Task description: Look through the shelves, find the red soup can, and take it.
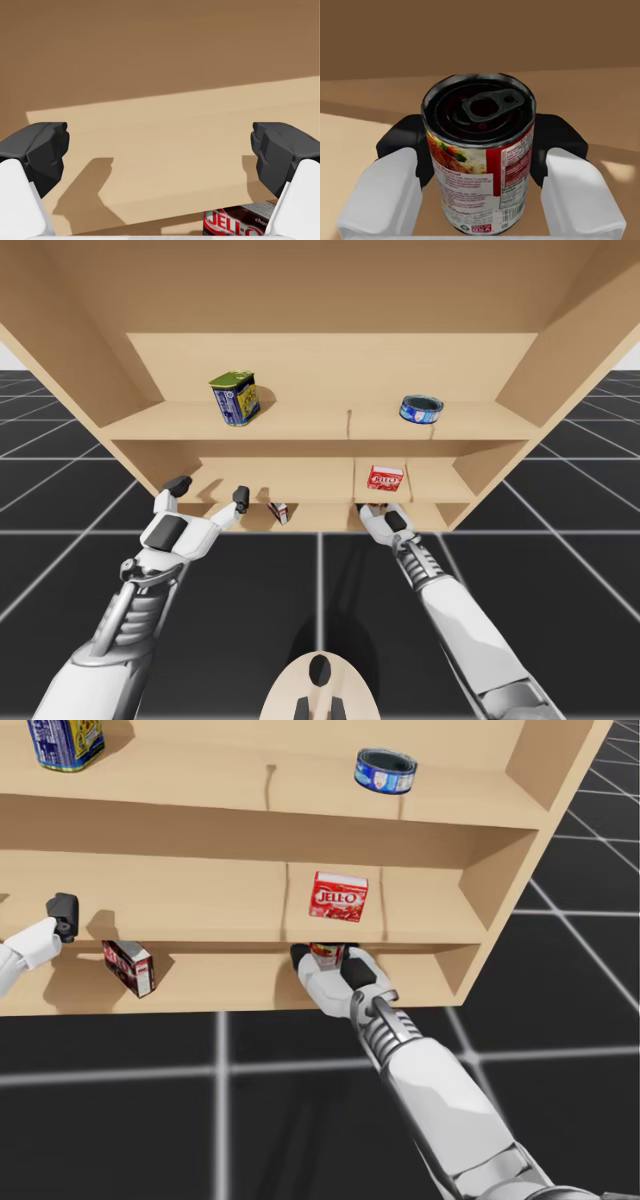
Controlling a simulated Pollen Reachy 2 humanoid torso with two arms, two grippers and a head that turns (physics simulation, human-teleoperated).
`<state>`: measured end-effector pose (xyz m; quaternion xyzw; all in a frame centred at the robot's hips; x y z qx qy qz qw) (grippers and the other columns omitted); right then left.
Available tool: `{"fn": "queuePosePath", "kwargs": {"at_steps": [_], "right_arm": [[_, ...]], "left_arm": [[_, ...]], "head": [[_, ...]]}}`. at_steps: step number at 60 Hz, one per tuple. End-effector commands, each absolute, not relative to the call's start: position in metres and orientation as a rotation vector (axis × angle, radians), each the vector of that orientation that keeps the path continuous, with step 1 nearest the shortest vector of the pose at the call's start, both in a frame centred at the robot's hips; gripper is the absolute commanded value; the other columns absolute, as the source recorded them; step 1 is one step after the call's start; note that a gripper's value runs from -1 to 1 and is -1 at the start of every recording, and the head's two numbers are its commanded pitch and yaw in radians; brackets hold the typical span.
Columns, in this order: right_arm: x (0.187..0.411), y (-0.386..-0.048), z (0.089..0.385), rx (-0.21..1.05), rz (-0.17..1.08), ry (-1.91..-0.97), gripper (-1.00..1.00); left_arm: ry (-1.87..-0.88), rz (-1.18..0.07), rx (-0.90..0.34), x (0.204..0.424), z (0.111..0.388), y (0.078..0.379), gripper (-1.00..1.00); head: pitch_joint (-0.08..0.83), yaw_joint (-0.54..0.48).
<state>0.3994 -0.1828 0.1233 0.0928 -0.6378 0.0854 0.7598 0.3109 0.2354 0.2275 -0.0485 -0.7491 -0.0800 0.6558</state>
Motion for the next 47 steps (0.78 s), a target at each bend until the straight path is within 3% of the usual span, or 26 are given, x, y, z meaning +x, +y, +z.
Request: {"fn": "queuePosePath", "kwargs": {"at_steps": [1, 11, 23, 37, 47], "right_arm": [[0.392, -0.15, 0.111, 0.288, 0.156, -1.35, 1.0], [0.388, -0.153, 0.119, 0.292, 0.15, -1.382, 1.0], [0.368, -0.161, 0.149, 0.241, 0.165, -1.577, 1.0], [0.33, -0.169, 0.152, 0.239, 0.181, -1.572, 1.0], [0.281, -0.177, 0.142, 0.254, 0.205, -1.523, 1.0]], "left_arm": [[-1.695, -0.182, -0.111, 0.311, 0.227, 0.235, -1.0], [-1.695, -0.177, -0.11, 0.312, 0.227, 0.236, -1.0], [-1.698, -0.175, -0.109, 0.312, 0.227, 0.235, -1.0], [-1.697, -0.177, -0.108, 0.313, 0.227, 0.235, -1.0], [-1.7, -0.176, -0.109, 0.313, 0.227, 0.235, -1.0]], "head": [[0.585, -0.21], [0.583, -0.21], [0.582, -0.21], [0.577, -0.22], [0.576, -0.21]]}}
